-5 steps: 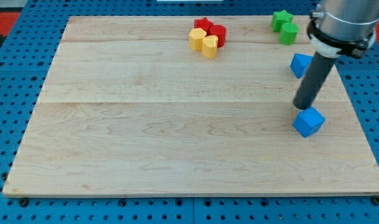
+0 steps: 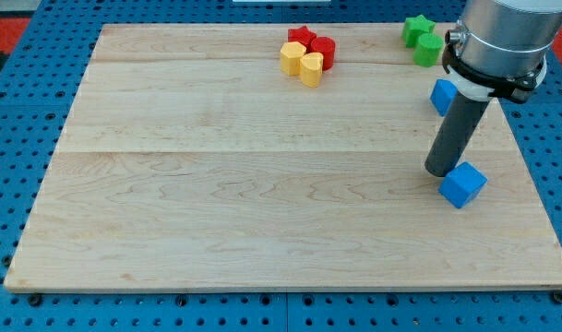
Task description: Push the blue cube to the bottom right of the board
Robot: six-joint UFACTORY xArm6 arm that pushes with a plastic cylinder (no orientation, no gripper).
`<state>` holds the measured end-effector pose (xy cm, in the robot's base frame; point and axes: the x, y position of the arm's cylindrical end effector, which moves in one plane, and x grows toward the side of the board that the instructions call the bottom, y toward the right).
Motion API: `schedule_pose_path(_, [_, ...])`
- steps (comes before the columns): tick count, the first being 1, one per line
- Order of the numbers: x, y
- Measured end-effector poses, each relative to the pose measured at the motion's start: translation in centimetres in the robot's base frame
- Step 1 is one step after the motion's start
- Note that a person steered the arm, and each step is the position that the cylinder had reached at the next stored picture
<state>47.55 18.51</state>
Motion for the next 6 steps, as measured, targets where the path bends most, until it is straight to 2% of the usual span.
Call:
schedule_pose_path(3, [0.0, 2.6])
schedule_pose_path(6, [0.0, 2.8])
